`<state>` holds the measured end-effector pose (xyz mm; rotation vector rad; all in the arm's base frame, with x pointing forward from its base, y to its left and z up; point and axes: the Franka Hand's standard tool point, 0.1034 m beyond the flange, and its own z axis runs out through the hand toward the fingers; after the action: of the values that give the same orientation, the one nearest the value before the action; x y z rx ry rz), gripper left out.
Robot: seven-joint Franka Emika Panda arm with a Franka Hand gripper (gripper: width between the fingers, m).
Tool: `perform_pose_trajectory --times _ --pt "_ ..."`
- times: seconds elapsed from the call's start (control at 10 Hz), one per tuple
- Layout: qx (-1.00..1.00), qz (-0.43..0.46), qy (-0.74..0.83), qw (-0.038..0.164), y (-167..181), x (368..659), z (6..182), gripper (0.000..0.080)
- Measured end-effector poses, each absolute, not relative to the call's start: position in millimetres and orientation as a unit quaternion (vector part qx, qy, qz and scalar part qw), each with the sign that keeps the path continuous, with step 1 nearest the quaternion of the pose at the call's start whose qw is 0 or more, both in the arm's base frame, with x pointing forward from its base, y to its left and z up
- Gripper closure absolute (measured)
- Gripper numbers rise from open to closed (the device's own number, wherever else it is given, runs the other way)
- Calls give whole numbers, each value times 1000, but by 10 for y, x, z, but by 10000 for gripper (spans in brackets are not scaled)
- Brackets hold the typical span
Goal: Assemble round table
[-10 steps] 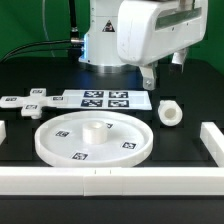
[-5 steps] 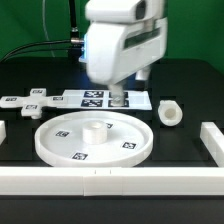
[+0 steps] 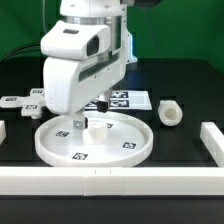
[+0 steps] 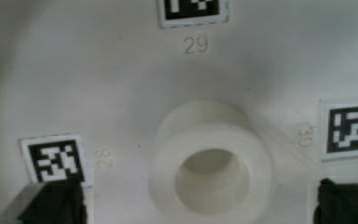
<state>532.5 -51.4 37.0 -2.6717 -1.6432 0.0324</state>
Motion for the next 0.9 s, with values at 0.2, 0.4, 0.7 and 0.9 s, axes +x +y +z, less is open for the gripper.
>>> perform_pose_trajectory --times 0.2,0.4,0.7,0.9 --pt "-851 16 -525 9 -467 5287 275 150" --pt "-850 20 -526 13 -484 5301 162 150" --pt "-849 22 -527 14 -495 5306 122 150" --pt "-850 22 -527 14 -494 5301 116 150"
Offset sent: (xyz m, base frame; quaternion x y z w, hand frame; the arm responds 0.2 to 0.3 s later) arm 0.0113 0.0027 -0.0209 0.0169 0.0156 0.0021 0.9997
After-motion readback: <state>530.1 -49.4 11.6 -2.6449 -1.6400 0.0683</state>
